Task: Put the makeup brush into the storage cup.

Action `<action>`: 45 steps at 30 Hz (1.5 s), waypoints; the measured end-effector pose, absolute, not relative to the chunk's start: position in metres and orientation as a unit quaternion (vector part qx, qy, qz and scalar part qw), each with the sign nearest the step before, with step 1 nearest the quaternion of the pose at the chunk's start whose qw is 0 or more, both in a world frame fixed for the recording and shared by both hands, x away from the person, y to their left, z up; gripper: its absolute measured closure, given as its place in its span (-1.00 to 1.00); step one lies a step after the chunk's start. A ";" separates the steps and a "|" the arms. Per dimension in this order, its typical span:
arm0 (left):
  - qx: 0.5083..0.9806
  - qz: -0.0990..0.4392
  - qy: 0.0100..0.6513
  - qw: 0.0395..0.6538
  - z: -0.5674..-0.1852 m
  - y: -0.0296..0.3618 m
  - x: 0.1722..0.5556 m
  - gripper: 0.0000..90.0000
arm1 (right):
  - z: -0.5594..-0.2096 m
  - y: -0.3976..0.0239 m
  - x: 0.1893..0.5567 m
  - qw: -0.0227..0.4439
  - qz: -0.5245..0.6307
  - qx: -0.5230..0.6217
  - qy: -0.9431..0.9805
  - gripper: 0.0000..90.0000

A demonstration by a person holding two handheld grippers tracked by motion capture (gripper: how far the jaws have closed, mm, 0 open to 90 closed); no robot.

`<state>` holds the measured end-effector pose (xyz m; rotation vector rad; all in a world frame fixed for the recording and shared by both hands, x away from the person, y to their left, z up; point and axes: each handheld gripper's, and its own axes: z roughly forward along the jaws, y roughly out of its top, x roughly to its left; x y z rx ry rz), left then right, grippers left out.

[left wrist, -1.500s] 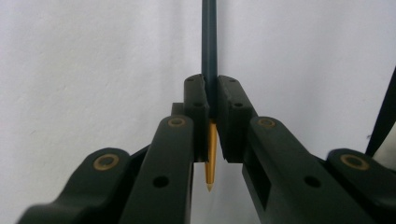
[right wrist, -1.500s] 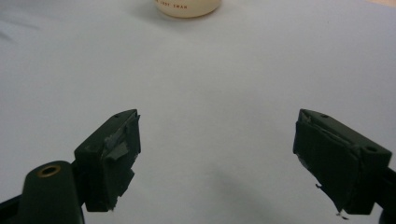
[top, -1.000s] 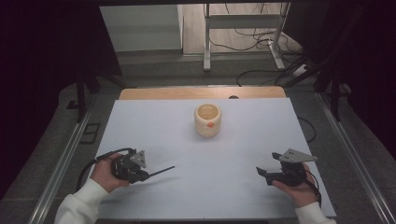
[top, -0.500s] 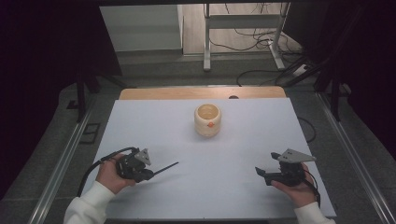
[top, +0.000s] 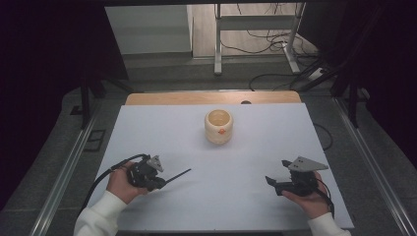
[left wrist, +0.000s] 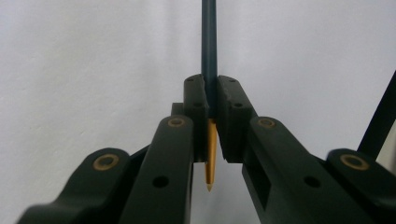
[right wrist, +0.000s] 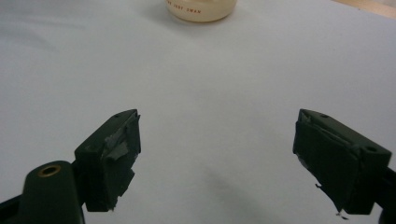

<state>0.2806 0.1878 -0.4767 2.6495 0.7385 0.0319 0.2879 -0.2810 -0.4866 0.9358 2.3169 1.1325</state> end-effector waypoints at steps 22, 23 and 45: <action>0.940 0.008 0.276 0.198 -0.473 0.163 0.288 0.86 | -0.487 -0.271 0.287 0.203 0.391 0.317 0.840 -0.65; 0.939 0.009 0.278 0.200 -0.473 0.162 0.288 0.86 | -0.487 -0.271 0.287 0.203 0.390 0.316 0.840 -0.64; 0.935 0.008 0.280 0.217 -0.471 0.145 0.294 0.86 | -0.488 -0.261 0.287 0.211 0.381 0.302 0.848 -0.65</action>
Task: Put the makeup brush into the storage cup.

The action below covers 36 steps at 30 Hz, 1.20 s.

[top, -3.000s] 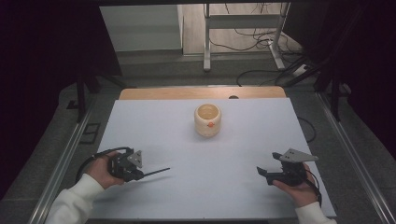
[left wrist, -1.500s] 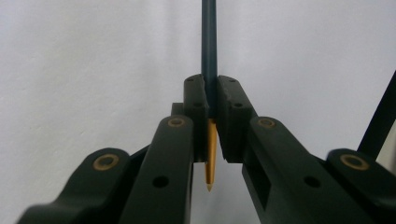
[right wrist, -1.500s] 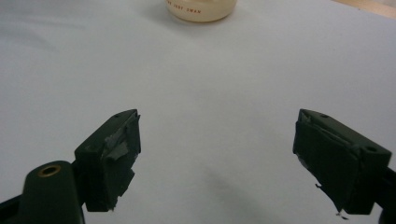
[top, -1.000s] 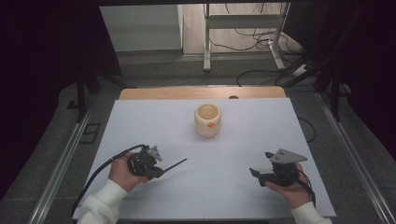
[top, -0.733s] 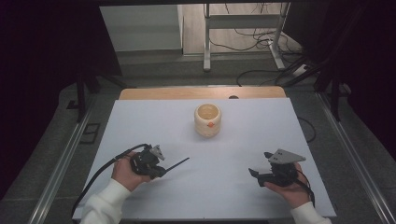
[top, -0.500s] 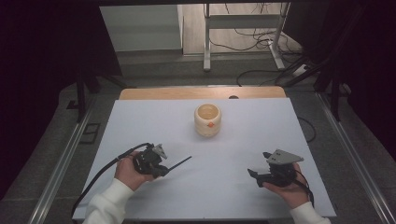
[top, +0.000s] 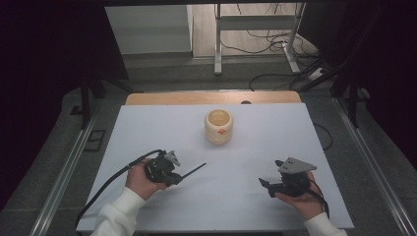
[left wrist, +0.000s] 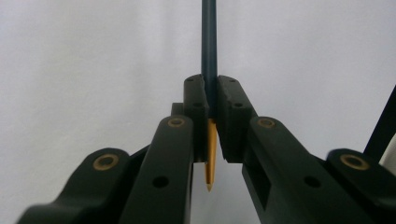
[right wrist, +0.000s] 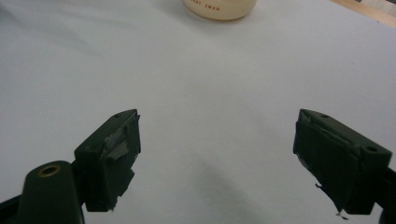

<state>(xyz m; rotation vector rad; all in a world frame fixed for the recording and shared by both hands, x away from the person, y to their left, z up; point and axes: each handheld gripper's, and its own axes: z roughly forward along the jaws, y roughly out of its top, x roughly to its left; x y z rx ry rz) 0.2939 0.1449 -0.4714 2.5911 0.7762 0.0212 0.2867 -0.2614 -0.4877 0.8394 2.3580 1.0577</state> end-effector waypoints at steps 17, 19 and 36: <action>0.937 0.005 0.273 0.217 -0.470 0.138 0.297 0.86 | -0.486 -0.244 0.288 0.209 0.381 0.279 0.857 -0.65; 0.937 0.004 0.272 0.218 -0.469 0.137 0.297 0.86 | -0.486 -0.241 0.288 0.208 0.381 0.275 0.858 -0.65; 0.940 -0.001 0.267 0.213 -0.469 0.130 0.302 0.86 | -0.480 -0.213 0.293 0.209 0.387 0.236 0.866 -0.65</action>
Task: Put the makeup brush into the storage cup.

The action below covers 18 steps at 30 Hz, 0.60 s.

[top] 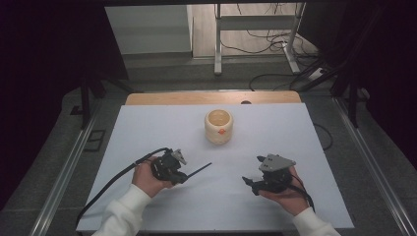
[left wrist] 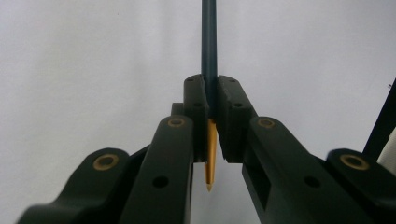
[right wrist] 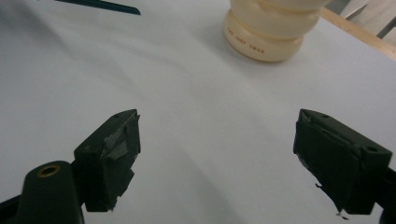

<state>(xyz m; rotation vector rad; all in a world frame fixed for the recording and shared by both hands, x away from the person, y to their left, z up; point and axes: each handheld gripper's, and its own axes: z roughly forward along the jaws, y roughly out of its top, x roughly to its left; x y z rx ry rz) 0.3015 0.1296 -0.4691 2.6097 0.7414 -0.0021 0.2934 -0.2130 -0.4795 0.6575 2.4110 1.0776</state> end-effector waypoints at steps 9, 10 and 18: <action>0.942 0.002 0.262 0.211 -0.463 0.124 0.303 0.86 | -0.476 -0.190 0.297 0.207 0.386 0.209 0.875 -0.67; 0.942 0.002 0.261 0.211 -0.463 0.124 0.303 0.86 | -0.476 -0.188 0.297 0.206 0.387 0.207 0.874 -0.67; 0.943 -0.001 0.259 0.209 -0.464 0.121 0.304 0.86 | -0.477 -0.179 0.299 0.201 0.386 0.200 0.878 -0.68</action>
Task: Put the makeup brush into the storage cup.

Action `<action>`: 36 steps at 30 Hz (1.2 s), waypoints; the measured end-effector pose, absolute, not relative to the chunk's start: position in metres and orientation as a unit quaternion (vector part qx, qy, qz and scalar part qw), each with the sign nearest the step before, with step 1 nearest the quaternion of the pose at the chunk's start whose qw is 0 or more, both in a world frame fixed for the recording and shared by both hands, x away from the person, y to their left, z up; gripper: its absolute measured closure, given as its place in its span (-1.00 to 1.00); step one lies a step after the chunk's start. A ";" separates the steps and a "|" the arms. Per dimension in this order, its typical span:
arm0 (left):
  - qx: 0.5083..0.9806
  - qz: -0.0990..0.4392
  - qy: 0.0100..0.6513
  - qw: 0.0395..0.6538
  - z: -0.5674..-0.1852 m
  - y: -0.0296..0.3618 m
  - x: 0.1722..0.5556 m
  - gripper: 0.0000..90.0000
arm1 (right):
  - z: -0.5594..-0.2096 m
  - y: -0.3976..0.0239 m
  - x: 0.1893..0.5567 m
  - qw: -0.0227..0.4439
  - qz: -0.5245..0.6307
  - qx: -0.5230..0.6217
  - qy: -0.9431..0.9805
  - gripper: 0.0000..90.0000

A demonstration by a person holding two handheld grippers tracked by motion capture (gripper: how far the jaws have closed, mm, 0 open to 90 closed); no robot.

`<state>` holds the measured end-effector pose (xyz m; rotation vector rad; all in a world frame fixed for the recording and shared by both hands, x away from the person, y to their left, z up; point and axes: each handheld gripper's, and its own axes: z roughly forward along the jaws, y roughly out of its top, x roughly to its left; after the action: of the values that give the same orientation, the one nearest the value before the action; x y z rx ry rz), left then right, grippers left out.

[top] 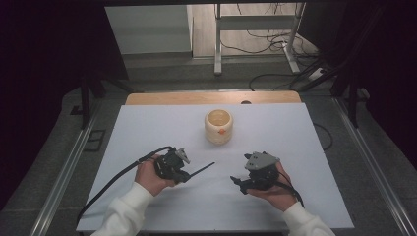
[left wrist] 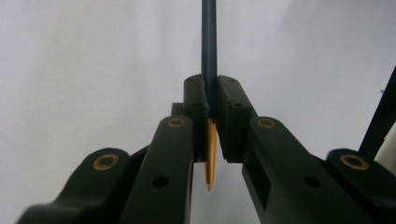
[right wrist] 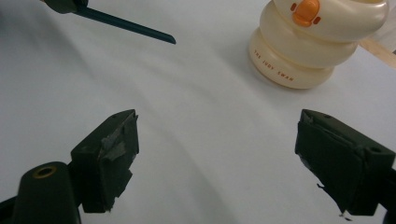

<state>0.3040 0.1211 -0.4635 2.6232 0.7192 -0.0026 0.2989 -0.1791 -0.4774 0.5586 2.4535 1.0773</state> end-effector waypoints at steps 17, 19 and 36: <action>0.946 -0.002 0.251 0.204 -0.459 0.114 0.306 0.86 | -0.477 -0.164 0.301 0.195 0.383 0.185 0.883 -0.70; 0.946 -0.002 0.251 0.203 -0.458 0.114 0.306 0.86 | -0.477 -0.161 0.301 0.194 0.383 0.184 0.884 -0.70; 0.947 -0.005 0.250 0.200 -0.458 0.113 0.309 0.86 | -0.473 -0.141 0.302 0.185 0.387 0.158 0.890 -0.73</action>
<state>0.3088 0.1132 -0.4578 2.6487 0.6989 -0.0141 0.3023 -0.1407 -0.4730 0.4465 2.5072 1.0896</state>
